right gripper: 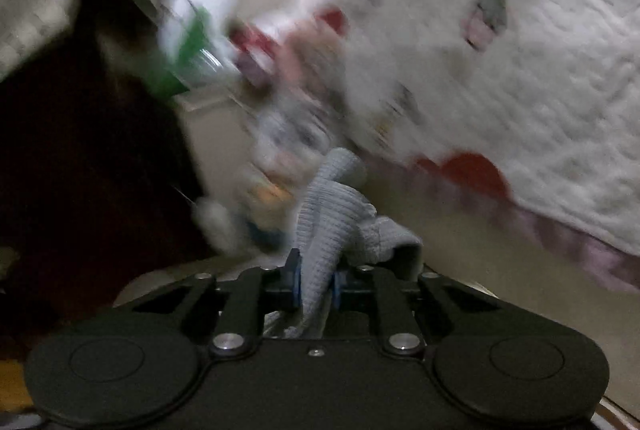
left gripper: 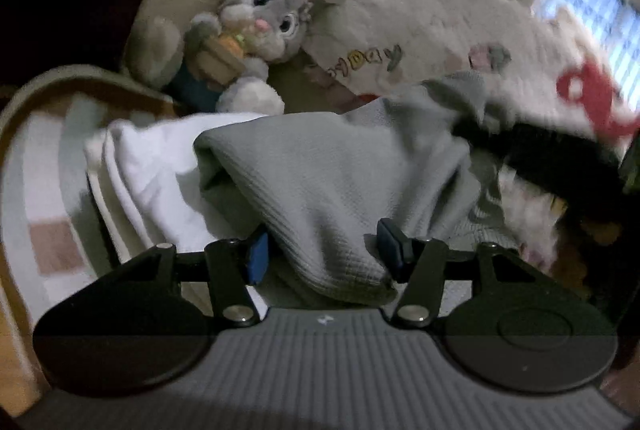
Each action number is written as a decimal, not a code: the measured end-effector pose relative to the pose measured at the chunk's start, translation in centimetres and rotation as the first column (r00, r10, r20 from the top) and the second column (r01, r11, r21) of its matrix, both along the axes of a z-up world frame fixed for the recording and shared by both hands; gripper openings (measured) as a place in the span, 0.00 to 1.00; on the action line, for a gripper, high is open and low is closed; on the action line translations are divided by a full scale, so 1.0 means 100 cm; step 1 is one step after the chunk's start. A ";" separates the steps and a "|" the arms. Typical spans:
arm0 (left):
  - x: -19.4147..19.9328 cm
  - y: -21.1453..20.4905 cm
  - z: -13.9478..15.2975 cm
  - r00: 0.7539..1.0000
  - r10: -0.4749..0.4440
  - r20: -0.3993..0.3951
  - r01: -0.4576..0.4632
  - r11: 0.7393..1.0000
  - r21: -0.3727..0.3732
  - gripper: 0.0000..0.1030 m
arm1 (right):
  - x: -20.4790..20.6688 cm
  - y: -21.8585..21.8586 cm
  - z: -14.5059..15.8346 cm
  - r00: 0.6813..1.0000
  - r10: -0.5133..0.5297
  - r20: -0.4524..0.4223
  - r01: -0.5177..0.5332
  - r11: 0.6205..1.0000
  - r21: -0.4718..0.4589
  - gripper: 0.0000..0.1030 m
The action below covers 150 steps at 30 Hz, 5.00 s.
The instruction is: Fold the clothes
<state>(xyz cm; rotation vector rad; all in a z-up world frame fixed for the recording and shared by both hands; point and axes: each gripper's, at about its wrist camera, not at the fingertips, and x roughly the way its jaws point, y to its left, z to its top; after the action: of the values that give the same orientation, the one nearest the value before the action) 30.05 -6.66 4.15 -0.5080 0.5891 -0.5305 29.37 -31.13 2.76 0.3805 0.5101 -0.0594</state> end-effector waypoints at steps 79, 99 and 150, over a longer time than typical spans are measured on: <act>-0.046 -0.002 0.067 0.998 0.048 0.050 -0.066 0.881 0.469 0.87 | -0.148 0.061 0.020 0.986 0.033 0.161 -0.025 0.999 -0.046 0.56; -0.191 -0.033 0.069 0.994 -0.035 0.102 -0.035 0.792 0.610 1.00 | -0.281 0.102 0.008 0.990 -0.024 0.141 0.053 0.976 -0.212 0.85; -0.188 -0.027 0.061 0.999 0.043 -0.015 -0.029 0.844 0.535 1.00 | -0.321 0.129 0.003 0.985 -0.123 0.121 0.147 0.967 -0.210 0.92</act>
<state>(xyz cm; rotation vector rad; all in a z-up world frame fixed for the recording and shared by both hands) 11.28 -9.33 10.24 0.0094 0.7195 -0.3006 -2.71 -18.23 3.10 0.2011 0.3665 -0.2244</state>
